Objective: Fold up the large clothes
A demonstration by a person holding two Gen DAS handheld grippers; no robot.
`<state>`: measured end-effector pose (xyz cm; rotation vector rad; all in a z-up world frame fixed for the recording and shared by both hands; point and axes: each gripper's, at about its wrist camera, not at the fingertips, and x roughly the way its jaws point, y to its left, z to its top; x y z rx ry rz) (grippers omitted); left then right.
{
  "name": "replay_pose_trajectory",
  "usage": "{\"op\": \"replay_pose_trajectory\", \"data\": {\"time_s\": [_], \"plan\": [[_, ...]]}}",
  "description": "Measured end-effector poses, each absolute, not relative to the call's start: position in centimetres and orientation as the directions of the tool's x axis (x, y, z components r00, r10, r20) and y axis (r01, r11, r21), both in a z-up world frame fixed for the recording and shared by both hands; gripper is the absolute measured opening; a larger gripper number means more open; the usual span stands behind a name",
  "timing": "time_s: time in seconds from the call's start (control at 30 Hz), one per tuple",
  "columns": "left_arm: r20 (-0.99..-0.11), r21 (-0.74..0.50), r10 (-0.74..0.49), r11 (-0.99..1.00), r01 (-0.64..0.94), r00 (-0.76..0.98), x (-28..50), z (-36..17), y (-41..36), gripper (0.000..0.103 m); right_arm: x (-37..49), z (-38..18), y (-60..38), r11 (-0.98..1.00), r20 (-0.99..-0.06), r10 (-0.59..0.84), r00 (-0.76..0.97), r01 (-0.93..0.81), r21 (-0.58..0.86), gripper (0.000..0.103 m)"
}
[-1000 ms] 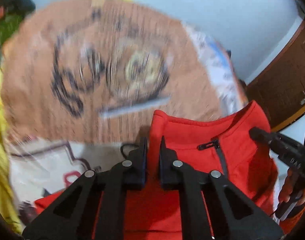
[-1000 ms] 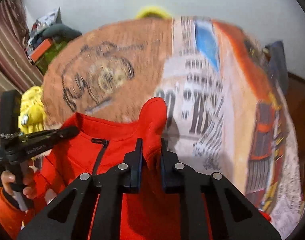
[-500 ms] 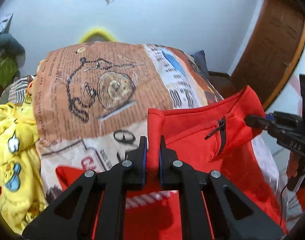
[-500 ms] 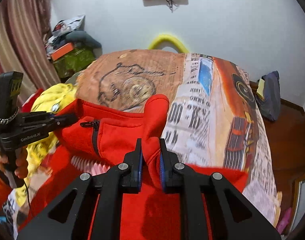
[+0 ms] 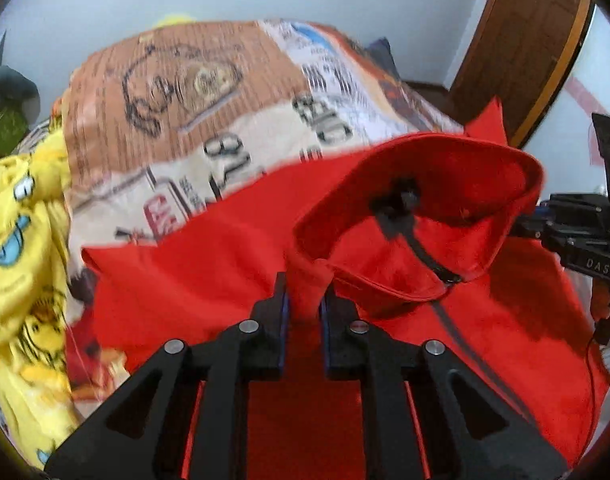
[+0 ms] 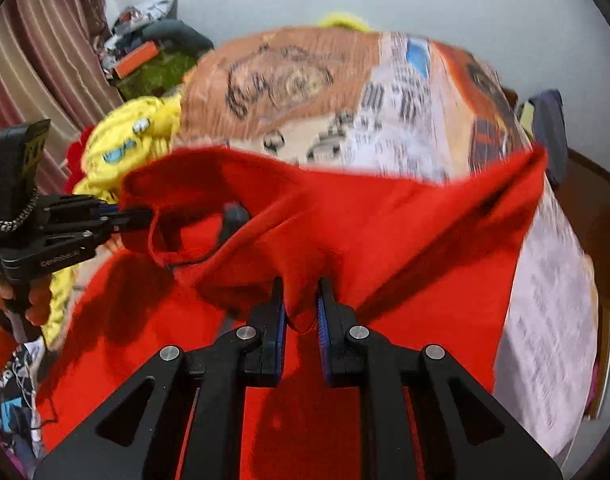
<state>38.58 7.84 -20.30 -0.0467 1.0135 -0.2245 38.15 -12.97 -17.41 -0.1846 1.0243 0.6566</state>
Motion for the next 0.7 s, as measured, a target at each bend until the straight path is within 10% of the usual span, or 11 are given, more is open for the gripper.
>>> {"op": "replay_pose_trajectory", "data": {"time_s": [0.7], "plan": [[-0.839,-0.073,-0.137,0.987,0.141,0.527,30.8,-19.0,11.2,0.024,33.5,-16.2,-17.3,0.781,-0.854,0.376,0.359,-0.619,0.084,0.016]]}}
